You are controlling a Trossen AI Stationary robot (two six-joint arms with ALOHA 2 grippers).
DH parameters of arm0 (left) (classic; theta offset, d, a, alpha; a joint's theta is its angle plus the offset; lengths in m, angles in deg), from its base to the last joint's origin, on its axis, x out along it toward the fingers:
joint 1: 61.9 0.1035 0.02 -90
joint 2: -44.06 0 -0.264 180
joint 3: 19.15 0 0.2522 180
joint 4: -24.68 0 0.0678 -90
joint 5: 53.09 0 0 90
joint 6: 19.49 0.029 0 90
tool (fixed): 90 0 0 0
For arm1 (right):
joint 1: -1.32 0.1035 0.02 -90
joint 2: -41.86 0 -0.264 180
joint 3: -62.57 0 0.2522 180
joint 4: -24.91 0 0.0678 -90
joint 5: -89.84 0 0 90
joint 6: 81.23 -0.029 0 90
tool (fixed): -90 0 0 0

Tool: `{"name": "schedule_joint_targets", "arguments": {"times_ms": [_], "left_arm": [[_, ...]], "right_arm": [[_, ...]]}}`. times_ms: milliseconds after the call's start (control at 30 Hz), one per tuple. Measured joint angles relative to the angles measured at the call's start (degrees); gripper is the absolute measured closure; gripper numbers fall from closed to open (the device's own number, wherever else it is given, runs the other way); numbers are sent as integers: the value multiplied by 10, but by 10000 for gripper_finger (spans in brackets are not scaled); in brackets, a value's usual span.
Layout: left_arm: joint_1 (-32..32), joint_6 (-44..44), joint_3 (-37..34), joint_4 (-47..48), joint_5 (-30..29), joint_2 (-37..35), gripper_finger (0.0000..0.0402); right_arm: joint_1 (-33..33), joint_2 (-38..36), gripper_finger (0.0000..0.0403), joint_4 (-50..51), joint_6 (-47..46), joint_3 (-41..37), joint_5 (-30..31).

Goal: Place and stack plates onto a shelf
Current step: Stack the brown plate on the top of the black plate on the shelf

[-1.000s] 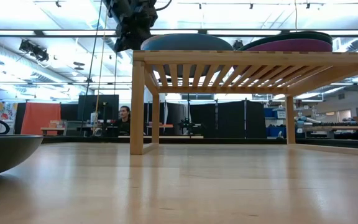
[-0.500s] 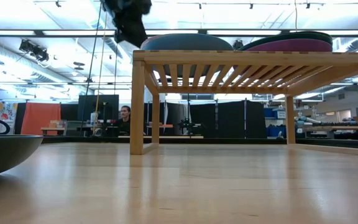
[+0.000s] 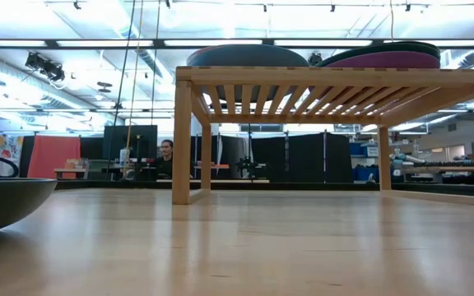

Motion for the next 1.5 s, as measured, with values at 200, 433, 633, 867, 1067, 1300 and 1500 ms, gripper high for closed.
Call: {"name": "schedule_joint_targets", "arguments": {"times_ms": [200,433,633,867,1067,1300,1500], "left_arm": [[-130,-51,-113,-83,-118,-80,260],[-221,-85,-335,-305,-129,-162,260],[-256,-94,-455,-455,-129,-167,260],[-265,-94,-495,-485,-129,-167,260],[-265,-93,-495,-495,-129,-167,260],[-265,-94,-495,-499,-129,-167,260],[-265,-94,-495,-499,-129,-167,260]], "right_arm": [[8,0,268,7,-42,-39,0],[9,-1,268,9,-103,-110,-59],[2,-1,268,10,-111,-160,-100],[-10,-4,268,11,-163,-232,-159],[-21,-32,268,5,-199,-292,-183],[-34,-94,268,-23,-217,-351,-189],[-34,-138,268,-120,-217,-427,-221]]}}
